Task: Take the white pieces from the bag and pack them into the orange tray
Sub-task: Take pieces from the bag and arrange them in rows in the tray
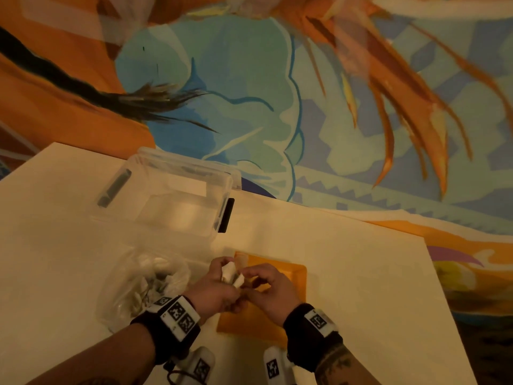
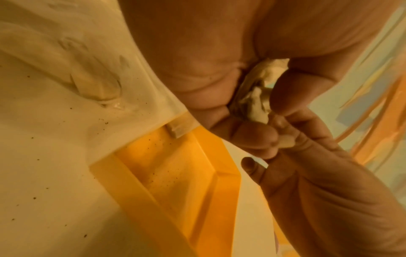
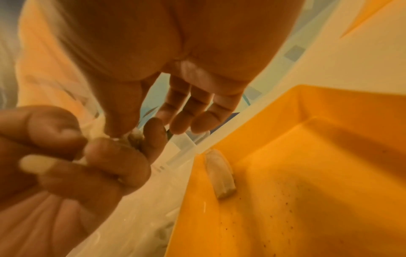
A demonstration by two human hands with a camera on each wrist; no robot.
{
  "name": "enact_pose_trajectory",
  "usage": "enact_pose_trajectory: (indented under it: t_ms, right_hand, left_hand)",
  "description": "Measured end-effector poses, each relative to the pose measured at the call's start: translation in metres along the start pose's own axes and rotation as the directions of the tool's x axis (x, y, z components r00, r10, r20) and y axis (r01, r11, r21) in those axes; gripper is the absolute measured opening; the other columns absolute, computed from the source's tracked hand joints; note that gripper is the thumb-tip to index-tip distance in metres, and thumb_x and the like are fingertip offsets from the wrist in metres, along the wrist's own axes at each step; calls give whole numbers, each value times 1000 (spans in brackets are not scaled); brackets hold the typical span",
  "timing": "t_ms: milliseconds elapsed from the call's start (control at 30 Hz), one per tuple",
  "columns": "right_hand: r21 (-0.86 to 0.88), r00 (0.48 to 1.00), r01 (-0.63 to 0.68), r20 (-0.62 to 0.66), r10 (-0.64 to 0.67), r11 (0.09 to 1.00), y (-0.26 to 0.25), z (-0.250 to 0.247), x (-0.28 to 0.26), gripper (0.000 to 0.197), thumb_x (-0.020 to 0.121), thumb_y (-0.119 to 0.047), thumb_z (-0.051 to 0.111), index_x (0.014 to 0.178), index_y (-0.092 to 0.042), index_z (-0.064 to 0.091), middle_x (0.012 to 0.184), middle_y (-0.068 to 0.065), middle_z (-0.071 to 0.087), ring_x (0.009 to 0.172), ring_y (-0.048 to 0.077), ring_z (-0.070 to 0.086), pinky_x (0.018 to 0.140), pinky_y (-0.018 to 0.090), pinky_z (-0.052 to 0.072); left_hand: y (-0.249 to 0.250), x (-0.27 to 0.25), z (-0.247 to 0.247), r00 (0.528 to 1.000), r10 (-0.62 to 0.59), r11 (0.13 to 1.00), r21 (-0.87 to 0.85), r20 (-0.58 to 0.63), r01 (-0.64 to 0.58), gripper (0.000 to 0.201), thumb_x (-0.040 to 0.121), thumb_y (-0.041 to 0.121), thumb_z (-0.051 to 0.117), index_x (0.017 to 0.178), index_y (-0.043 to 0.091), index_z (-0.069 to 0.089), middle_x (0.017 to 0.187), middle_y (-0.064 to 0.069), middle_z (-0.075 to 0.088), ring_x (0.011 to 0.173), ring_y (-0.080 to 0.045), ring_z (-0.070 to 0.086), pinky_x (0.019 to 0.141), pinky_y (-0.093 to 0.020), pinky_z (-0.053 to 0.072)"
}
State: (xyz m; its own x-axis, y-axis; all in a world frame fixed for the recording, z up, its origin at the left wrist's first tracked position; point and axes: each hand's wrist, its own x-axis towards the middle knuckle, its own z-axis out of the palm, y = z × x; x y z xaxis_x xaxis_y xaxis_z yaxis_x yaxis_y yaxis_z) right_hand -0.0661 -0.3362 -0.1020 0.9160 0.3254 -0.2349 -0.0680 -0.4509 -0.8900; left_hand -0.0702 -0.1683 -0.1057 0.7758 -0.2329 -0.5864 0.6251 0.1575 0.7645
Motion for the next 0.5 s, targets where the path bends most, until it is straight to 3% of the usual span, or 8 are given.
enact_pose_trajectory:
  t_ms: [100,233,300,400,500]
  right_hand:
    - [2,995,79,-56,-78,997,-5,-5,-9,31,77,-11,80,98,-31,70,102,-1,58,82,-2,56,70,9,42]
    - [62,992,102,-83,-97,993,-9,-11,-20,19,79,-12,79,80,-27,67,94,2,56,71,4,56,64,16,47]
    - [140,991,78,-117,-62,987,-9,-16,-23,12,85,-14,74,80,-19,64,89,1,57,64,4,60,60,18,48]
    - [222,985,48,-172,-9,974,-2,-23,-24,12,91,-16,67,82,-11,60,75,-3,61,62,3,56,61,20,44]
    - [294,986,19,-163,30,955,0,-26,-25,15,95,-16,62,84,-8,56,75,6,59,67,13,53,58,21,43]
  left_hand:
    - [3,-10,10,996,-30,999,-17,81,31,74,56,-6,50,125,19,38,95,-24,53,55,-29,61,46,-28,46]
    - [1,-19,21,989,-43,999,26,142,40,55,57,1,60,109,11,46,77,-14,57,50,-26,56,47,-24,40]
    - [1,-22,23,986,-26,1000,13,166,24,48,63,6,68,107,9,49,81,-15,64,52,-27,57,48,-25,41]
    - [1,-24,25,995,13,999,33,103,-16,42,74,13,73,110,5,52,98,-22,68,61,-30,63,49,-28,47]
    - [-1,-24,27,998,61,993,100,-15,-59,27,88,11,70,110,4,57,100,-19,70,63,-28,66,51,-30,49]
